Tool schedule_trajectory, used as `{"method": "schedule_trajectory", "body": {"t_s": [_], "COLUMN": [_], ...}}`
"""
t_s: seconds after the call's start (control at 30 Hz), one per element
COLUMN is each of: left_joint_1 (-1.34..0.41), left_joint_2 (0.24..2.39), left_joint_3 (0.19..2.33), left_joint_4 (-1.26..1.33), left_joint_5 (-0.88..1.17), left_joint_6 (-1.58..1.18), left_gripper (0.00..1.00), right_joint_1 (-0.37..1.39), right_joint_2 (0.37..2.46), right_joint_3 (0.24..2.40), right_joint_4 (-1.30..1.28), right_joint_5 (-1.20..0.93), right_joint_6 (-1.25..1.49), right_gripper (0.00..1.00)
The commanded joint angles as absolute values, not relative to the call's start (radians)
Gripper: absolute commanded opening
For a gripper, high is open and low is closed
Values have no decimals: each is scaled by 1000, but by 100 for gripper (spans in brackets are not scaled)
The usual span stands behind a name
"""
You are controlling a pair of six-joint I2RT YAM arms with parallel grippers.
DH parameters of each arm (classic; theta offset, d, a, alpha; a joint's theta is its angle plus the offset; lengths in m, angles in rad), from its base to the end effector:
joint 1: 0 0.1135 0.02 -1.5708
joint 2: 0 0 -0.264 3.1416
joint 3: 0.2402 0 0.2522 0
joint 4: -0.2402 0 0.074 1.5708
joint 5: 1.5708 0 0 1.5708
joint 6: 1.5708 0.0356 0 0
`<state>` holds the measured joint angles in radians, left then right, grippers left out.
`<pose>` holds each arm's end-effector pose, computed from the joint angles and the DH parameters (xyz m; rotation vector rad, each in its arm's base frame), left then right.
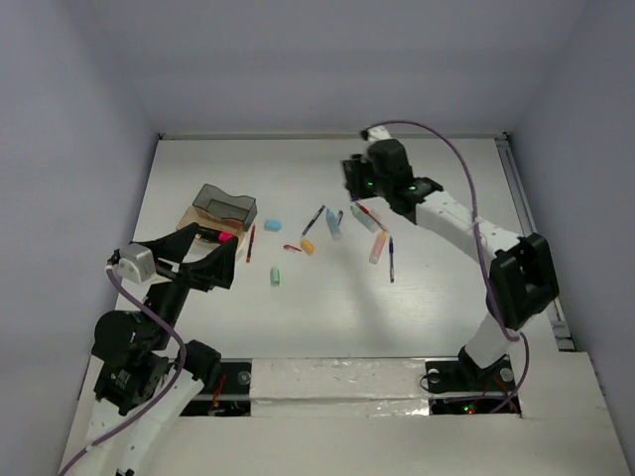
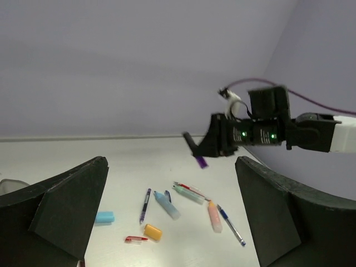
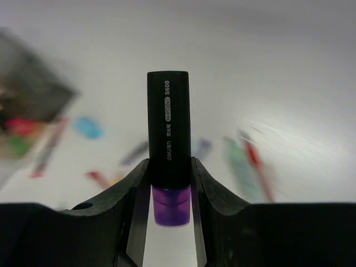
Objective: Sort the stationery into containers
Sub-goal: Pick up the stationery from the center of the board, then place the stationery in the storage box.
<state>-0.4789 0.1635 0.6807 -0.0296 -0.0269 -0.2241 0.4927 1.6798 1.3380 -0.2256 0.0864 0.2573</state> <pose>0.0356 -0.0174 0.3811 0.1157 1.0971 -0.6173 0.3468 0.1827 0.2915 -0.2023 2.1463 0.3463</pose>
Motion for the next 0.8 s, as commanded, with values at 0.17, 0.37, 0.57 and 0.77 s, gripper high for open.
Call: {"method": "schedule_trajectory", "body": {"t_s": [0.17, 0.37, 0.57, 0.77], "left_joint_1": [-486, -477, -456, -446], "left_joint_2": [219, 235, 245, 241], "left_joint_3": [703, 699, 701, 701], "left_joint_4": [-28, -23, -25, -18], "left_joint_5": [-55, -63, -44, -48], "left_joint_6": [-209, -209, -210, -209], "left_gripper": [99, 99, 99, 99], "right_joint_1": [836, 913, 942, 951], "right_joint_2": [2003, 2265, 2509, 2549], "right_joint_3": [1780, 2089, 2434, 2384], "right_joint_4": [101, 87, -60, -51], "right_joint_5": [-363, -393, -336, -318], "right_joint_6": [202, 181, 128, 107], "right_gripper": [18, 18, 17, 18]}}
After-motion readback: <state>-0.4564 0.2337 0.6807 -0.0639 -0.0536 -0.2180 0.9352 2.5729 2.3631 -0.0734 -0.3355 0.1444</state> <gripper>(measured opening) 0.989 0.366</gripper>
